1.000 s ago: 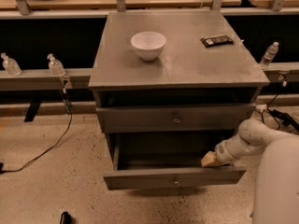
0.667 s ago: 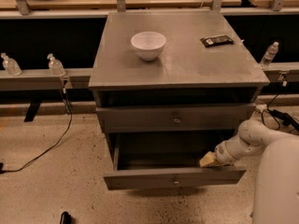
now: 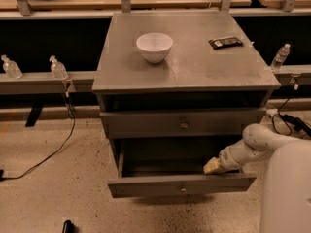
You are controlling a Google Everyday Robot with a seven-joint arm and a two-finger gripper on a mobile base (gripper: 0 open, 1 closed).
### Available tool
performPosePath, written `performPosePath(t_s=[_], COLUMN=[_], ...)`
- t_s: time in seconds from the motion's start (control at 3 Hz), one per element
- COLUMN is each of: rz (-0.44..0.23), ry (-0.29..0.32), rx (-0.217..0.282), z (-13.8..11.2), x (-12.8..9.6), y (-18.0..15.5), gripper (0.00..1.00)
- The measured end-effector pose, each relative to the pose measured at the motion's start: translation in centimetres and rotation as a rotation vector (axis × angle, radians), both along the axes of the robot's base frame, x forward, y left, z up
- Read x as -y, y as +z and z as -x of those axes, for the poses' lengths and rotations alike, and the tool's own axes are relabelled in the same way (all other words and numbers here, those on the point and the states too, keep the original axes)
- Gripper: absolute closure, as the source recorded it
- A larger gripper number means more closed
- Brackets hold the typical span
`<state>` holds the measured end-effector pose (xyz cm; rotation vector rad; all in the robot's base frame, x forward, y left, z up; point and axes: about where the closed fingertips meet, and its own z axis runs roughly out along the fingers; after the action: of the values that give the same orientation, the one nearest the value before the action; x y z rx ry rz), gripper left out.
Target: Open middle drawer
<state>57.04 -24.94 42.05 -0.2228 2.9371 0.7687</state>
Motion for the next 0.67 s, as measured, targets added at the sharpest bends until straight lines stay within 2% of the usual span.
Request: performPosePath(t_s=[0.33,0.67], rz=[-0.01,-0.025], ry=[0.049,0.079], rx=[0.004,0.011], z=[-0.9,-1.5], x=[-1.7,-2.7], y=[-0.4,-0.5], gripper=[0.82,1.0])
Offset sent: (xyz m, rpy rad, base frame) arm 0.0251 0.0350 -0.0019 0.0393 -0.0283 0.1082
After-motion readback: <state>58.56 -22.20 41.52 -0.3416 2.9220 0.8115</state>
